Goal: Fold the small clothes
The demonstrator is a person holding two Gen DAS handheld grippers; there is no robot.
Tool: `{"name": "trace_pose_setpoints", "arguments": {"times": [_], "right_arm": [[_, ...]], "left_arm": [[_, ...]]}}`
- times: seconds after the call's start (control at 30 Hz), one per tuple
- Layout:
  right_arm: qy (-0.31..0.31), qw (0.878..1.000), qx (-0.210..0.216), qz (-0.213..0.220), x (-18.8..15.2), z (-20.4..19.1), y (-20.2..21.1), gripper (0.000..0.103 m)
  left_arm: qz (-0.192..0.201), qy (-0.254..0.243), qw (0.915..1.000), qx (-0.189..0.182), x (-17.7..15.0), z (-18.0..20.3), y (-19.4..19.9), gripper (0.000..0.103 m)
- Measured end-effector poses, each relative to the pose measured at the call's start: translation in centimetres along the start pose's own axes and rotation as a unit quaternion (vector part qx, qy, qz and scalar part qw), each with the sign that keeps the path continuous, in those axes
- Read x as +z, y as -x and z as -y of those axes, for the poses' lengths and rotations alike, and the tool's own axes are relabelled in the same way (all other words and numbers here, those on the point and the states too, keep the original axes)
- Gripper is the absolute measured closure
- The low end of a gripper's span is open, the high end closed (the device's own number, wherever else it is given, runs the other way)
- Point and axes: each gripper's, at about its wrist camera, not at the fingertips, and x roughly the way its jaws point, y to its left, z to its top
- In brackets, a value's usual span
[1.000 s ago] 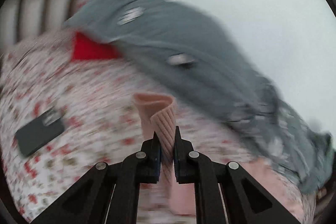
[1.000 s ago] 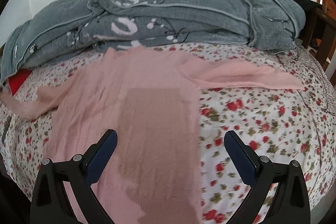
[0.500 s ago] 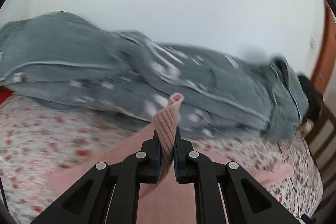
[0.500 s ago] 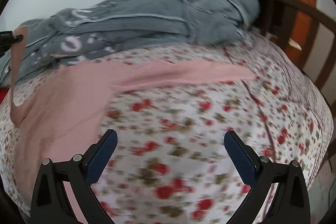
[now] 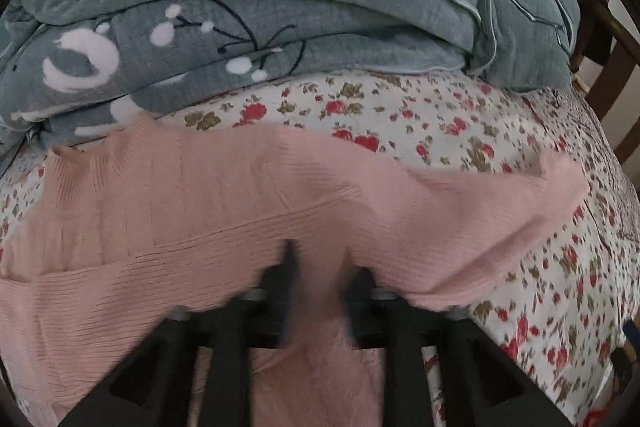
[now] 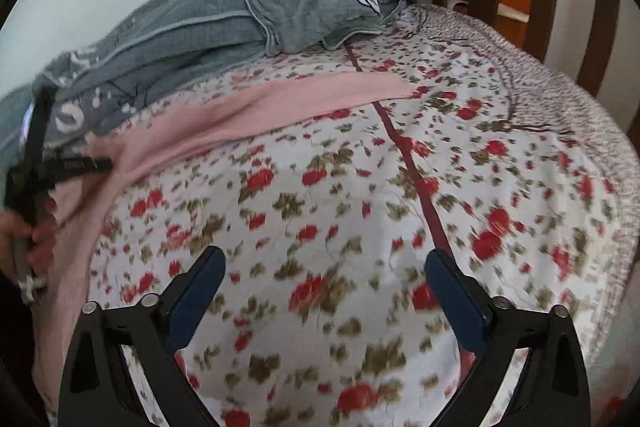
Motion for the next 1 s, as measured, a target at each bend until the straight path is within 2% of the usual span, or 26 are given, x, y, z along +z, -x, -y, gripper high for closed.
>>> {"name": "trace_pose_setpoints", "arguments": {"times": [0.03, 0.1, 0.13, 0.2, 0.27, 0.33, 0.43, 0.53, 0.67, 0.7, 0.77, 0.93, 1.0], "right_arm": [[-0.005, 1.0, 0.01, -0.001, 0.5, 0.3, -0.5, 0.008], [-0.012, 1.0, 0.026, -0.002, 1.4, 0.5, -1.4, 0.008], [-0.016, 0.999, 0.034, -0.002, 2.0, 0.6, -2.0, 0.009], [-0.02, 0.999, 0.045, -0.002, 3.1, 0.5, -3.0, 0.014], [-0.026, 0.998, 0.05, -0.005, 4.3, 0.4, -4.2, 0.029], [-0.035, 0.997, 0.064, -0.011, 5.4, 0.6, -5.7, 0.034], [-0.05, 0.995, 0.081, -0.018, 6.8, 0.5, -7.6, 0.037], [-0.064, 0.993, 0.092, -0.032, 8.5, 0.3, -9.7, 0.041], [-0.12, 0.986, 0.105, -0.058, 10.8, 1.7, -12.7, 0.058], [-0.13, 0.984, 0.107, -0.059, 11.2, 2.1, -13.3, 0.059], [-0.142, 0.982, 0.108, -0.059, 12.0, 2.7, -14.1, 0.071], [-0.167, 0.98, 0.094, -0.044, 13.5, 4.2, -15.9, 0.088], [-0.156, 0.984, 0.082, -0.027, 13.9, 4.3, -15.8, 0.093]], "left_arm": [[0.012, 0.007, 0.9999, 0.005, 0.2, -0.7, 0.8, 0.041], [0.05, 0.027, 0.9984, 0.001, 0.4, -2.3, 2.9, 0.026], [0.073, 0.041, 0.9965, -0.001, 0.3, -3.5, 4.5, 0.026], [0.09, 0.057, 0.9942, 0.009, 0.2, -5.4, 6.6, 0.026], [0.104, 0.072, 0.9919, 0.013, -0.4, -7.6, 8.7, 0.025], [0.118, 0.075, 0.99, 0.018, -0.9, -9.3, 10.1, 0.023], [0.131, 0.088, 0.9852, 0.067, -2.2, -12.3, 11.2, 0.021], [0.124, 0.109, 0.9826, 0.086, -3.2, -14.7, 10.9, 0.021], [0.111, 0.139, 0.9801, 0.089, -4.2, -17.7, 10.5, 0.021], [0.111, 0.144, 0.9795, 0.088, -4.5, -18.1, 10.4, 0.021], [0.11, 0.159, 0.9773, 0.086, -5.1, -19.0, 10.1, 0.021], [0.098, 0.181, 0.9769, 0.055, -5.8, -19.7, 8.9, 0.021], [0.101, 0.184, 0.9765, 0.05, -6.0, -19.6, 8.9, 0.021]]}}
